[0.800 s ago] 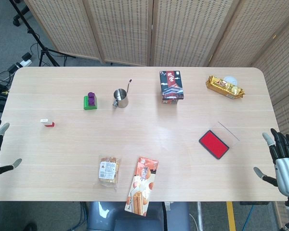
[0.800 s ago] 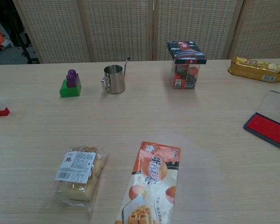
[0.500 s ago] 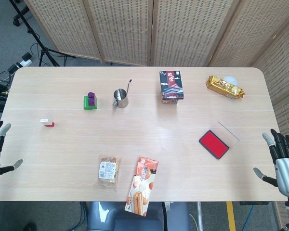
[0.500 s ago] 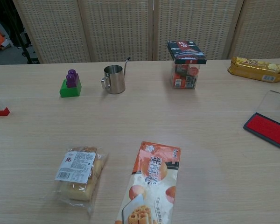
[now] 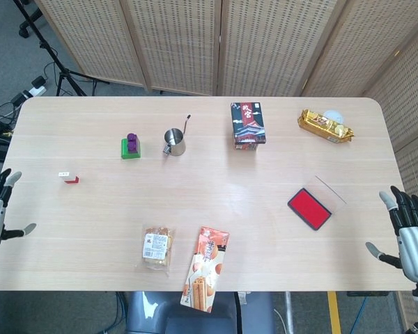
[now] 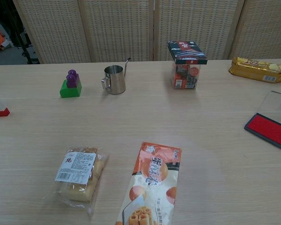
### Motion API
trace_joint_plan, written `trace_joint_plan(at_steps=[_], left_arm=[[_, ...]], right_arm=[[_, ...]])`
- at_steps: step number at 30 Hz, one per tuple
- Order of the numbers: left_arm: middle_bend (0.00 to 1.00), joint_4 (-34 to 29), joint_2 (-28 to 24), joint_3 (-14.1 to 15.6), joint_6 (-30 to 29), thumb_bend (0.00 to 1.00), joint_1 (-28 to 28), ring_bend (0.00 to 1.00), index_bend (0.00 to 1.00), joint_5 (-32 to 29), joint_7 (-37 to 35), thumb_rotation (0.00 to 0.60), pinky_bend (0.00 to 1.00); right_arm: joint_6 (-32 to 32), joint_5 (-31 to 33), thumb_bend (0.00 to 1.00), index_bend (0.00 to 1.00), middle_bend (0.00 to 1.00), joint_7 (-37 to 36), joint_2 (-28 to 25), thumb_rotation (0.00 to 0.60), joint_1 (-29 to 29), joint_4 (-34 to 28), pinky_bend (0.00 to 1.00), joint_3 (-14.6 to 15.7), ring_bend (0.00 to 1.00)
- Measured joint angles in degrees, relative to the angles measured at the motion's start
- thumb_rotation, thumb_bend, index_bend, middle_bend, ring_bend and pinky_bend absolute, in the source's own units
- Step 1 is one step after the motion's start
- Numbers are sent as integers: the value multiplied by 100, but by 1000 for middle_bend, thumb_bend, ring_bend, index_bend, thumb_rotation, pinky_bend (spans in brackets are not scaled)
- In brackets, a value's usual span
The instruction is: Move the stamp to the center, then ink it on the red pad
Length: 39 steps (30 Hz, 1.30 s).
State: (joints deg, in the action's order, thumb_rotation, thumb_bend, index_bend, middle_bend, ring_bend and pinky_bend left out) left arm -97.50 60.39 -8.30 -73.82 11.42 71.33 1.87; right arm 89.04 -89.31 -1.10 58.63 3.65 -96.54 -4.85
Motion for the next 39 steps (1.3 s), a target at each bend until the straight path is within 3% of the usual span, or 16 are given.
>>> trace_joint_plan(at_steps=[2,7,9,15,21,39], left_arm=[[0,161,33,-101,261,78,159,0,22,-177,-33,600,0],[0,923,270,-359,1322,197,718,0,285,-599,-373,600,0],[0,1377,442,-448,1843,233,966,0,325,-734,-612,600,0],[0,2858,1206,-621,2723,264,1634,0,361,-1082,-944,600,0],[0,3938,1984,-662,3343,266,2158,0,362,-1463,-841,600,0],[0,5038,2752,-646,3812,292,2492,0,412,-1975,-486,600,0]], right_arm=[[-39,20,0,0,0,-21,-5,600,17,1,0,-5,0],[-120,60,0,0,0,-38,-8,600,53,0,0,-10,0],[-163,91,0,0,0,-55,-7,600,71,9,0,-15,0],[-301,190,0,0,0,-66,5,600,132,38,0,-38,0],[-426,334,0,0,0,-104,2,600,189,58,0,-79,0],[-536,447,0,0,0,-234,-44,600,230,71,0,-101,0]])
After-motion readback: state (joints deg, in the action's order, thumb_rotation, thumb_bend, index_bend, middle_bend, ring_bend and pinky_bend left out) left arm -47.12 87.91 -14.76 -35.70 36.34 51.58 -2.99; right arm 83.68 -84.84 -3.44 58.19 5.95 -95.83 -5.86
